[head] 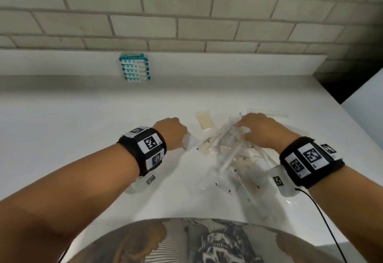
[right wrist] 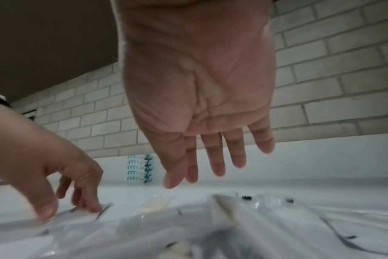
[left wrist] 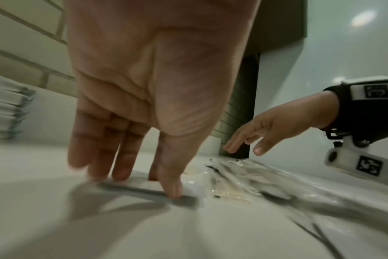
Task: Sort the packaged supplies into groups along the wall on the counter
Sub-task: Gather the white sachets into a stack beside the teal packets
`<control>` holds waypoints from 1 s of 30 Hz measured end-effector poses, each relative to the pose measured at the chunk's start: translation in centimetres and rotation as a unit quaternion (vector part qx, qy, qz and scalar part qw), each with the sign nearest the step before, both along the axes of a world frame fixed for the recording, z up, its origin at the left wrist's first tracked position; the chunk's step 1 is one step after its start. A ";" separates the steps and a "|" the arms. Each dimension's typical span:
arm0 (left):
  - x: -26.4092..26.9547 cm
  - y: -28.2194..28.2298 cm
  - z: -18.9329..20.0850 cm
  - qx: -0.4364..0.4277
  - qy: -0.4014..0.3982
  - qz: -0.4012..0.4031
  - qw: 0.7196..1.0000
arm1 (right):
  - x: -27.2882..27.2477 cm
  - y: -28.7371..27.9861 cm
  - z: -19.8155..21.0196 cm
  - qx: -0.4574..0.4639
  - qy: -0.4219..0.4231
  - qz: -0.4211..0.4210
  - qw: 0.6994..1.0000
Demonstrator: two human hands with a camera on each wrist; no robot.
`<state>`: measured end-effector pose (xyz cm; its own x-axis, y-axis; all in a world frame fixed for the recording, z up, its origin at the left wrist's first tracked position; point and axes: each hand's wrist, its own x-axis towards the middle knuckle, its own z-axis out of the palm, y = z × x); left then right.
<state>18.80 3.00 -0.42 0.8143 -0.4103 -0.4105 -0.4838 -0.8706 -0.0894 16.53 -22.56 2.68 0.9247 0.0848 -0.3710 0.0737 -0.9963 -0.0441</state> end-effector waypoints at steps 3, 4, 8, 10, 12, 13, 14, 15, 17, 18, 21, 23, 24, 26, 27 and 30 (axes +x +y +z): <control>-1.6 -0.3 -0.4 -0.009 -0.028 0.013 0.999 | -1.3 -1.5 0.9 0.023 0.035 0.034 0.999; -2.1 -0.3 -0.6 -0.031 -0.021 0.034 0.999 | -1.8 -1.7 1.0 0.023 0.068 0.049 0.996; -3.8 0.1 -1.2 -0.113 -0.014 0.160 0.981 | -2.6 -2.7 0.6 0.009 0.094 0.081 0.992; -4.8 0.4 -1.5 -0.123 -0.011 0.212 0.969 | -2.7 -3.8 0.6 0.014 0.053 0.080 0.995; -5.8 0.6 -1.4 -0.116 0.005 0.241 0.963 | -3.1 -4.7 0.6 0.046 0.054 0.083 0.994; -6.1 0.6 -1.3 -0.113 0.015 0.250 0.961 | -3.6 -4.9 0.5 0.055 0.071 0.099 0.991; -6.5 0.6 -1.1 -0.109 0.023 0.255 0.960 | -4.2 -5.0 0.3 0.046 0.094 0.121 0.987; -6.8 0.6 -1.0 -0.107 0.028 0.259 0.959 | -4.7 -4.9 -0.1 0.021 0.111 0.149 0.982; -7.4 0.4 -0.8 -0.138 0.024 0.273 0.952 | -5.8 -4.7 -1.4 -0.042 0.088 0.209 0.973; -7.8 0.1 -0.7 -0.176 0.025 0.283 0.942 | -6.0 -4.7 -2.2 -0.057 0.053 0.229 0.970; -9.2 -1.5 -0.1 -0.278 0.070 0.291 0.913 | -6.0 -5.1 -3.7 -0.043 -0.016 0.236 0.971; -10.1 -3.0 0.3 -0.282 0.097 0.270 0.916 | -5.7 -5.3 -4.1 -0.031 -0.003 0.213 0.977; -10.5 -3.8 0.4 -0.272 0.096 0.256 0.922 | -5.5 -5.4 -4.3 -0.028 -0.001 0.209 0.978; -11.0 -5.3 0.3 -0.249 0.086 0.226 0.938 | -5.3 -5.6 -4.5 -0.027 -0.016 0.222 0.975; -11.2 -6.1 0.1 -0.236 0.084 0.206 0.946 | -5.3 -5.8 -4.5 -0.025 -0.022 0.231 0.972; -11.7 -7.6 -0.6 -0.205 0.079 0.160 0.962 | -5.1 -6.7 -4.2 0.007 -0.013 0.228 0.973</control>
<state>7.11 -4.61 -0.97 0.8662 -0.3039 -0.3967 -0.1651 -0.9232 0.3469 11.45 -29.30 -1.55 0.7987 0.4944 -0.3430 0.5100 -0.8587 -0.0501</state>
